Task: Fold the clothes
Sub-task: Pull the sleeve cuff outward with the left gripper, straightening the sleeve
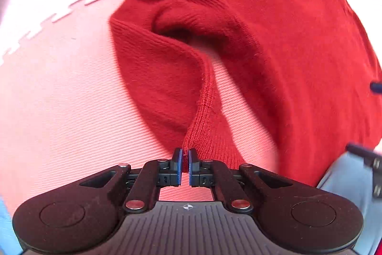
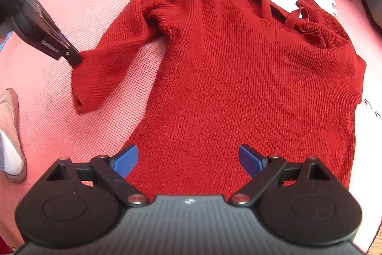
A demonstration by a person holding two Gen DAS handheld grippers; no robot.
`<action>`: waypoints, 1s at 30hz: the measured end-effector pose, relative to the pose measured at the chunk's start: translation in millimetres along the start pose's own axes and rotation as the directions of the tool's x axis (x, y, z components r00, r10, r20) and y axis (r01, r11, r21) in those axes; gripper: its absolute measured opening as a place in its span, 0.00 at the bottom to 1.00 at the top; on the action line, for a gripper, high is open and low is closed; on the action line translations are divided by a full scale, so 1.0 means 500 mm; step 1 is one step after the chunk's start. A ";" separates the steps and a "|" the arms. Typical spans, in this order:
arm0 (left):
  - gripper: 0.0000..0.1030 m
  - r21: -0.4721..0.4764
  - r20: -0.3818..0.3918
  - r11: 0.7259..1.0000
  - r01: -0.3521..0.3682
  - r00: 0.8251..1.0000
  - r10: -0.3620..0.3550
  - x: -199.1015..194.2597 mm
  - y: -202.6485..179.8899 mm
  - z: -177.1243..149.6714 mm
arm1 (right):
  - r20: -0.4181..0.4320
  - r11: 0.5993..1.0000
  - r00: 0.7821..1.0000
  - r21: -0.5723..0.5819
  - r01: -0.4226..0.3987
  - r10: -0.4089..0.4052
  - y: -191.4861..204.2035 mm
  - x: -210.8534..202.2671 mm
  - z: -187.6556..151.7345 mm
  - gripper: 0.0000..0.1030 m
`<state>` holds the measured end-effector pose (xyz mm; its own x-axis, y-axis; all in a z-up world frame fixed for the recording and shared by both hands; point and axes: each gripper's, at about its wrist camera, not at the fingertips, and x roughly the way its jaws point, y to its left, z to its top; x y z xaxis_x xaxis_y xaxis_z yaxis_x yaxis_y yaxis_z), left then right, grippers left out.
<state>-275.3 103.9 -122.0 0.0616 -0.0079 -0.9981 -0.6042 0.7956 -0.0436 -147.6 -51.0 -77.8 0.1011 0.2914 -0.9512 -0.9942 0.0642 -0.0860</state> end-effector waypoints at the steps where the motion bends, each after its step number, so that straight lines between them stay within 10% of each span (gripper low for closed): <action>1: 0.05 0.022 -0.013 1.000 -0.020 1.000 0.020 -0.015 0.022 -0.008 | 0.004 1.000 1.000 -0.006 -0.002 0.002 0.002 0.000 0.002 0.89; 17: 0.05 0.089 -0.123 0.933 -0.349 0.925 0.358 -0.102 0.367 -0.110 | 0.002 0.993 1.000 -0.119 0.018 -0.018 0.079 -0.006 0.046 0.89; 30: 0.05 0.007 -0.160 0.914 -0.406 0.902 0.402 -0.048 0.534 -0.120 | -0.012 0.980 1.000 -0.200 0.006 -0.008 0.158 0.002 0.125 0.89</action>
<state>-485.8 280.4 -112.3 -0.3141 0.2158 -0.9245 -0.5720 0.7342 0.3657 -223.5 14.0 -67.3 0.1089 0.2791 -0.9541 -0.9808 -0.1259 -0.1488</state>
